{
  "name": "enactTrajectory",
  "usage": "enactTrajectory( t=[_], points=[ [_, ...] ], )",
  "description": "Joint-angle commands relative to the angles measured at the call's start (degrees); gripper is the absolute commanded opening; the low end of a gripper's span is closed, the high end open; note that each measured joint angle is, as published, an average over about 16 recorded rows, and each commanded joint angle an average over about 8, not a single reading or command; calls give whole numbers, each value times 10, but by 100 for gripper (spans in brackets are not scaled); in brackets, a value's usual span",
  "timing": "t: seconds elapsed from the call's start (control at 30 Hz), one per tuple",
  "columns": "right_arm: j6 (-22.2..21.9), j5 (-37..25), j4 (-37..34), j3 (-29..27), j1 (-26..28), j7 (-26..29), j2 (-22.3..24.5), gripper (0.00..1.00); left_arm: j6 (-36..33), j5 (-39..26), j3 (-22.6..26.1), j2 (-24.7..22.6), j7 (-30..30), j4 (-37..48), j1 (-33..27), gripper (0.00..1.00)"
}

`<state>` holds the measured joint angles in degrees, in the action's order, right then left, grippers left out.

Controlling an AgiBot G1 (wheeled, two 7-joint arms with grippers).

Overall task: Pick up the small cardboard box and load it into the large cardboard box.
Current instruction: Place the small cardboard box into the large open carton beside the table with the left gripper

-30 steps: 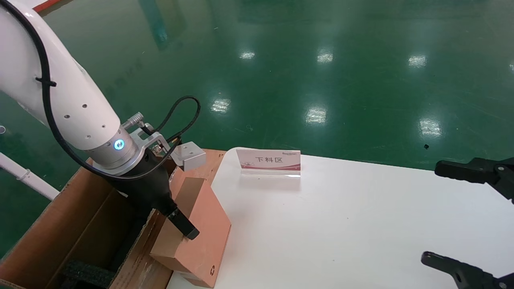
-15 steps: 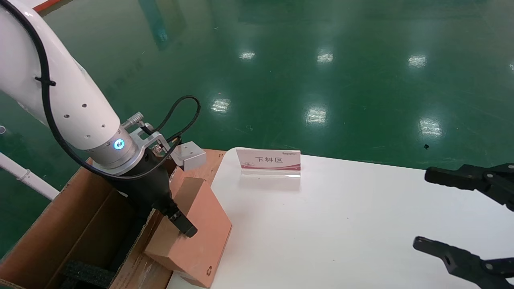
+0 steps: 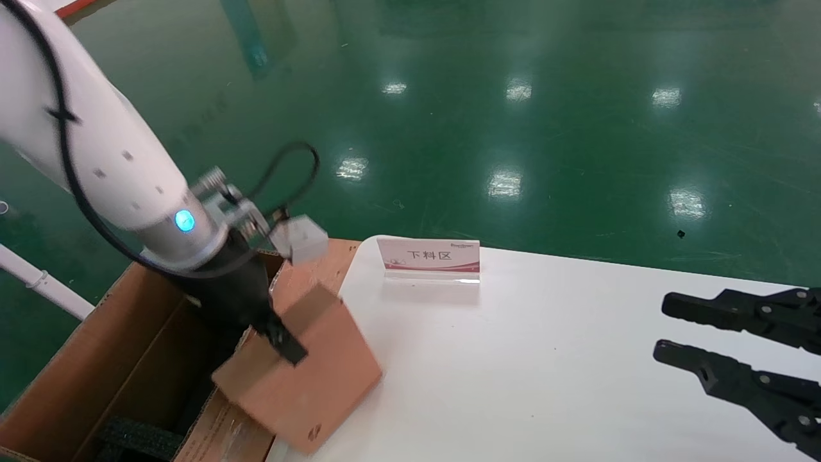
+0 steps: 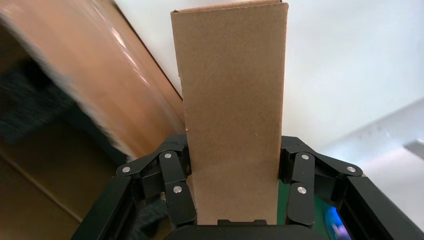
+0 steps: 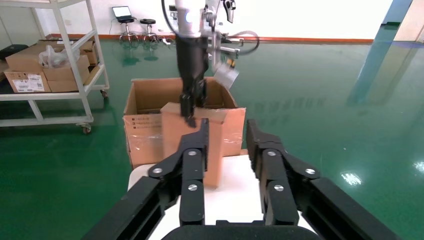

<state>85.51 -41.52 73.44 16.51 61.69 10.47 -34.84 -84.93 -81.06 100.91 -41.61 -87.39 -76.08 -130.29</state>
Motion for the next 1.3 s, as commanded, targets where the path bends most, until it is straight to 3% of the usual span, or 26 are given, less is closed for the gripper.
enactTrajectory(
  t=[0.03,0.33,0.57,0.73,0.97,1.0,1.23,1.27,1.3],
  points=[
    [0,0,0,0,0,0,0,0,1,2,-5,5,8,3,-8,0],
    [0,0,0,0,0,0,0,0,-35,-17,-46,25,41,19,-134,0],
    [0,0,0,1,0,0,0,0,-56,-29,-48,32,60,47,-216,0],
    [0,1,0,1,0,0,0,0,-64,-28,-13,28,73,63,-270,0],
    [0,1,0,1,0,-1,0,0,-69,-11,92,14,98,77,-339,0],
    [0,1,0,1,0,-1,0,3,-70,-6,109,12,102,80,-346,0],
    [0,1,0,1,0,-1,0,90,-89,31,239,2,127,99,-387,0],
    [0,1,0,1,0,-1,1,100,-93,36,259,1,131,102,-393,0],
    [0,1,0,1,0,-1,1,100,-96,42,279,-1,135,106,-399,0]
  ],
)
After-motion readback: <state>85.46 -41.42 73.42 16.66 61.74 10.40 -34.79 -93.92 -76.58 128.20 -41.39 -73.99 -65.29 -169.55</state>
